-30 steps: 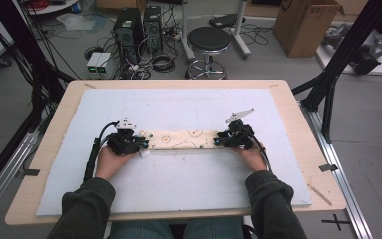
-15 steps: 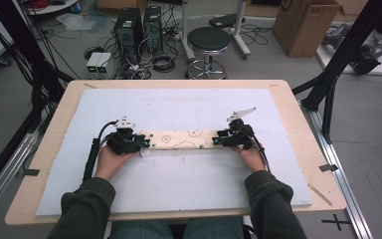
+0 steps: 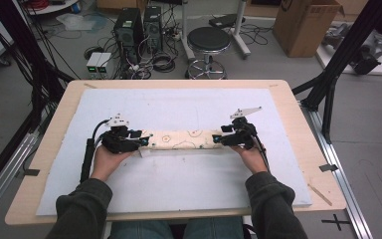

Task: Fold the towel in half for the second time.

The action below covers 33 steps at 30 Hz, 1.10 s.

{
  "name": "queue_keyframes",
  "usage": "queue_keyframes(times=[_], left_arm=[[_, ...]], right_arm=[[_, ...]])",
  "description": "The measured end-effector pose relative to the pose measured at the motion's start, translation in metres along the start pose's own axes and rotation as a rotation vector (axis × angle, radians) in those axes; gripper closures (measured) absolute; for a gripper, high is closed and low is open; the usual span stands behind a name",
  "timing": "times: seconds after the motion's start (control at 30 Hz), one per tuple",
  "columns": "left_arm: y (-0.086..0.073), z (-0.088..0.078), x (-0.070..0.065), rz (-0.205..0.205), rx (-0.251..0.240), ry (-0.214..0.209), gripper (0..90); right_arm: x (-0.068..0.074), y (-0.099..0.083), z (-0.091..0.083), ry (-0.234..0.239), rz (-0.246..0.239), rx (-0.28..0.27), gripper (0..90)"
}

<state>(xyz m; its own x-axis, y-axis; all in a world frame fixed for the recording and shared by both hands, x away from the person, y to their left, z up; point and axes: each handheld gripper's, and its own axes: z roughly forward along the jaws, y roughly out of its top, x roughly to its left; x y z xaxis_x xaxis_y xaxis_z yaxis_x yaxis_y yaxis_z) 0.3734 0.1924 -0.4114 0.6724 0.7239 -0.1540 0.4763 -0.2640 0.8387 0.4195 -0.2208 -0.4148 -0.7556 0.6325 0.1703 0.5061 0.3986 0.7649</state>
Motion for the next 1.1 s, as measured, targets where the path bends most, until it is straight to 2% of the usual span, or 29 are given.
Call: queue_keyframes(times=[0.1, 0.17, 0.23, 0.4, 0.5, 0.8, 1.1], left_arm=[[0.001, -0.004, -0.003, 0.011, -0.003, -0.001, 49.0], [0.002, -0.007, -0.005, 0.025, -0.008, 0.000, 47.6], [0.003, -0.008, -0.007, 0.020, -0.017, -0.004, 45.5], [0.004, -0.011, -0.010, 0.026, -0.028, -0.013, 43.2], [0.004, -0.012, -0.011, 0.035, -0.026, -0.016, 41.3], [0.005, -0.015, -0.014, 0.044, -0.031, -0.017, 37.7], [0.005, -0.019, -0.017, 0.050, -0.025, -0.019, 34.9]], right_arm=[[0.003, 0.002, -0.001, -0.009, -0.012, -0.007, 32.7], [0.005, 0.004, -0.002, -0.010, -0.003, -0.013, 30.3], [0.005, 0.004, -0.003, -0.015, -0.009, -0.027, 29.2], [0.007, 0.004, -0.003, -0.016, 0.009, -0.019, 24.1], [0.008, 0.004, -0.004, -0.003, 0.010, -0.019, 24.1], [0.013, 0.005, -0.009, -0.013, 0.006, -0.042, 17.9], [0.016, 0.005, -0.015, -0.014, 0.004, -0.049, 15.8]])
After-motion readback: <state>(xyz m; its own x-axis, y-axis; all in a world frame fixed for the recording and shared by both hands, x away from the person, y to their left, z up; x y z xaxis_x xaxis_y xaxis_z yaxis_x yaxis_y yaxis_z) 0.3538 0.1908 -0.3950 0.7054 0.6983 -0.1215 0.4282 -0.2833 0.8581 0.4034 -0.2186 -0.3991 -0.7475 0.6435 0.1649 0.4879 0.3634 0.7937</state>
